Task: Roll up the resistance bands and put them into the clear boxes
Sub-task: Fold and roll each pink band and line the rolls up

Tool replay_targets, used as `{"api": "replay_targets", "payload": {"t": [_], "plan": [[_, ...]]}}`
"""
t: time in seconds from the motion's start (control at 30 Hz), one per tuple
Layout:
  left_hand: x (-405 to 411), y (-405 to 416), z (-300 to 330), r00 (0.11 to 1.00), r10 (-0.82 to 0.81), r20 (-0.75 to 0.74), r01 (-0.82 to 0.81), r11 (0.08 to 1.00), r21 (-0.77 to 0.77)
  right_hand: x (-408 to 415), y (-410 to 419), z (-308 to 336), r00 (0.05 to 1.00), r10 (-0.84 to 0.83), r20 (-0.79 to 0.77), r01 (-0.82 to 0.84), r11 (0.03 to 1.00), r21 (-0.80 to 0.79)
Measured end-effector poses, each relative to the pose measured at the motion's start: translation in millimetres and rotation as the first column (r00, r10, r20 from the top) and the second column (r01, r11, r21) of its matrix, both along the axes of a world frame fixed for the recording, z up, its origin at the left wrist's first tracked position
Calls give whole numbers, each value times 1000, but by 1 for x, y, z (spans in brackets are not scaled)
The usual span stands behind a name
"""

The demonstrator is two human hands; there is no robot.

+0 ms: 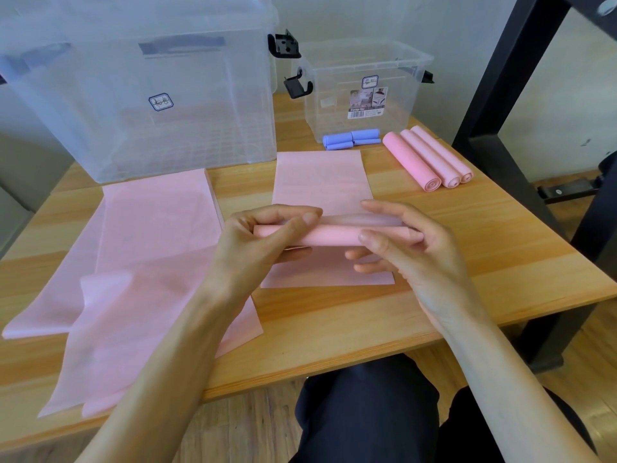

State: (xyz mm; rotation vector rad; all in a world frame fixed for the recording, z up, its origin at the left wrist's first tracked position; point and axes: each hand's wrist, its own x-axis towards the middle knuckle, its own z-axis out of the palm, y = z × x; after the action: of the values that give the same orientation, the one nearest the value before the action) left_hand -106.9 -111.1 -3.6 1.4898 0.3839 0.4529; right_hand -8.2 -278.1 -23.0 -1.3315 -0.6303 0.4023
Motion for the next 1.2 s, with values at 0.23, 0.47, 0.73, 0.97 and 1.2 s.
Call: {"api": "replay_targets", "payload": {"t": [0.23,0.47,0.73,0.97,1.2], "plan": [[-2,1,-3,998,-63,-27,64,998,29,-1,1,-1,996,-85,-6,85,996,19],[0,1,-3,1000,-5,-29,6,1000,4,-1,0,-1,1000,-12,7,12,1000,3],[-1,5,-5,994,-102,-44,99,993,-65,0,1,-2,996,-75,-57,74,997,-25],[-1,3,-3,998,-52,-31,51,998,-21,1,0,-1,999,8,-48,-9,1000,-18],[-2,1,-3,995,-96,-41,98,994,46,0,0,-2,996,-71,-59,69,997,-29]]}}
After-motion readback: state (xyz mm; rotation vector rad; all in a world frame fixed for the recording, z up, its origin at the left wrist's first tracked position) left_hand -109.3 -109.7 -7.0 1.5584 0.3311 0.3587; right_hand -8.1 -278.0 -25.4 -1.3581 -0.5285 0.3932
